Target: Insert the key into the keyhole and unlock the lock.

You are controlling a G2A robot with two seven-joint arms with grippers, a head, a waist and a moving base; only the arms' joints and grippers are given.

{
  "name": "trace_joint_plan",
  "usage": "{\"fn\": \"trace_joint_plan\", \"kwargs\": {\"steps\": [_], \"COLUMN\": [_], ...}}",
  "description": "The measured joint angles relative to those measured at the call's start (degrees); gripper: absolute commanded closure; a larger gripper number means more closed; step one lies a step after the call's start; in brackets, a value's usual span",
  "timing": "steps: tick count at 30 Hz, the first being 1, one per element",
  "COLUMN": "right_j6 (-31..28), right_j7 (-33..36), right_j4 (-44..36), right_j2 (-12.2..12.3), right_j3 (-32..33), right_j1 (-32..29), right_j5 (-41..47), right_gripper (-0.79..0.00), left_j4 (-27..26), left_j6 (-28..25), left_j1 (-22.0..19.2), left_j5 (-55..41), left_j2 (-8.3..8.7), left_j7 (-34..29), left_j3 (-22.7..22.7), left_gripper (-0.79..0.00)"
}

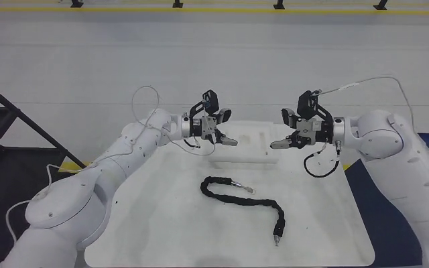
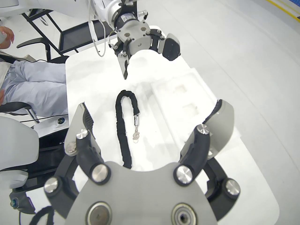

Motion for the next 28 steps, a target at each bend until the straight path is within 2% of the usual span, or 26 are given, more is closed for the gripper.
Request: {"fn": "trace_joint_plan", "kwargs": {"steps": [7,12,18,28], "right_j6": [-5.0,-6.5,-6.8,-6.8], "right_j7": [1.0,0.0,-0.2,-0.2], "right_j4": [9.0,14.2,16.4,16.4], "right_j2": [-2.5,-3.9,-4.6,-4.6], "right_j3": [-4.6,-7.5,-9.1,-9.1], "right_j1": [9.5,14.3,16.6,16.5], "right_j5": [0.9,0.7,0.7,0.8], "right_gripper": [-0.785,-0.785,-0.785,-0.785], "left_j4": [-3.8,-5.0,-5.6,-5.6], "left_j6": [0.0,0.0,0.0,0.0], "left_j1": [-6.0,-8.9,-10.1,-10.1], "left_j5": [-7.0,-12.6,-16.5,-16.5], "left_j2": [4.91,6.9,8.06,8.05], "left_j7": [-4.1,-9.8,-13.4,-13.3], "left_j3": [0.0,0.0,0.0,0.0], "left_gripper": [-0.785,-0.785,-0.784,-0.784]}}
